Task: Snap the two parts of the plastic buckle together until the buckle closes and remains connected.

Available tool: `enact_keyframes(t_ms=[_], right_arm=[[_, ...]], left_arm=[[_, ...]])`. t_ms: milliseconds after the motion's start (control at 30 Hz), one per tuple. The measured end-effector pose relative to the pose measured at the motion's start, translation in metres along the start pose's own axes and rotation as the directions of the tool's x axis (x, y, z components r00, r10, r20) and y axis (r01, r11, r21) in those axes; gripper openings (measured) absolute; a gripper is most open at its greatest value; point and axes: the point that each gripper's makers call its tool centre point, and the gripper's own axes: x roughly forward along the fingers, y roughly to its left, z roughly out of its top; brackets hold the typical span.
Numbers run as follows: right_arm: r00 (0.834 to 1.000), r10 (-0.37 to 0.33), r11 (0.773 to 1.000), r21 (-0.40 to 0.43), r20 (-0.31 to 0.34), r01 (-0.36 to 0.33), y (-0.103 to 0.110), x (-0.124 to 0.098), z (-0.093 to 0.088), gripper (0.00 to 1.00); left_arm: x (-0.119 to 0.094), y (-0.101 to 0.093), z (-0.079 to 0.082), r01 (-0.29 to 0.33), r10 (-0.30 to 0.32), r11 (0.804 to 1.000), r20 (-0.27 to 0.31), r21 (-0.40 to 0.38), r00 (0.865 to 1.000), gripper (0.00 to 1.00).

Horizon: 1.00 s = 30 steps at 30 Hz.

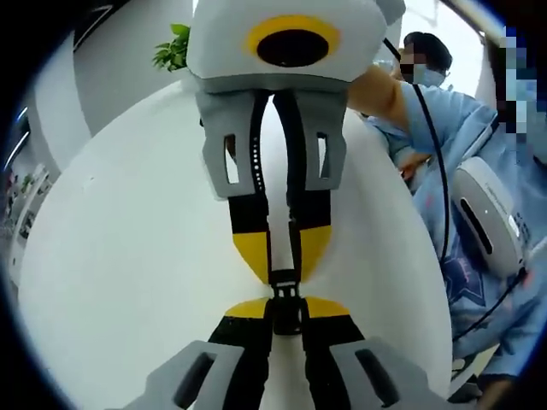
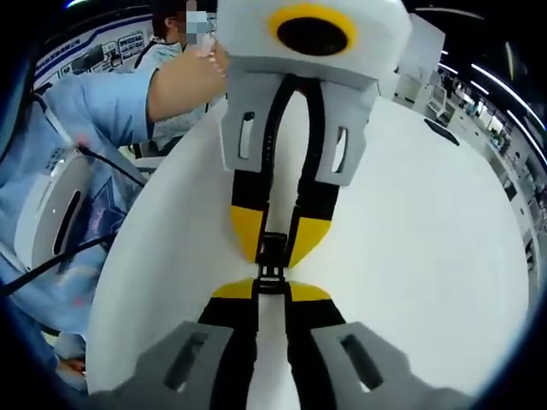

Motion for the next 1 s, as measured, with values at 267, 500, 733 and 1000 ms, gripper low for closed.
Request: enact_keyframes(t_ms=[267, 500, 733, 1000], right_arm=[[1.0, -0.003, 1.0, -0.001, -0.011, 0.003, 0.001, 0.0, 0.0, 0.11], [1.0, -0.004, 1.0, 0.001, -0.014, 0.004, 0.0, 0.0, 0.0, 0.11], [1.0, -0.003, 1.0, 0.0, -0.02, 0.003, -0.001, 0.0, 0.0, 0.11], [1.0, -0.004, 1.0, 0.008, -0.023, 0.004, -0.003, 0.001, -0.001, 0.11]], left_arm=[[-0.001, 0.003, 0.002, -0.007, 0.007, 0.999, 0.005, 0.038, 1.0, 0.2], [-0.012, 0.006, -0.005, -0.026, 0.026, 0.999, 0.003, 0.036, 1.0, 0.22], [-0.012, 0.008, -0.015, -0.017, 0.017, 1.0, -0.011, 0.02, 1.0, 0.16], [-0.009, 0.01, -0.015, -0.005, 0.005, 1.0, 0.001, 0.014, 1.0, 0.11]])
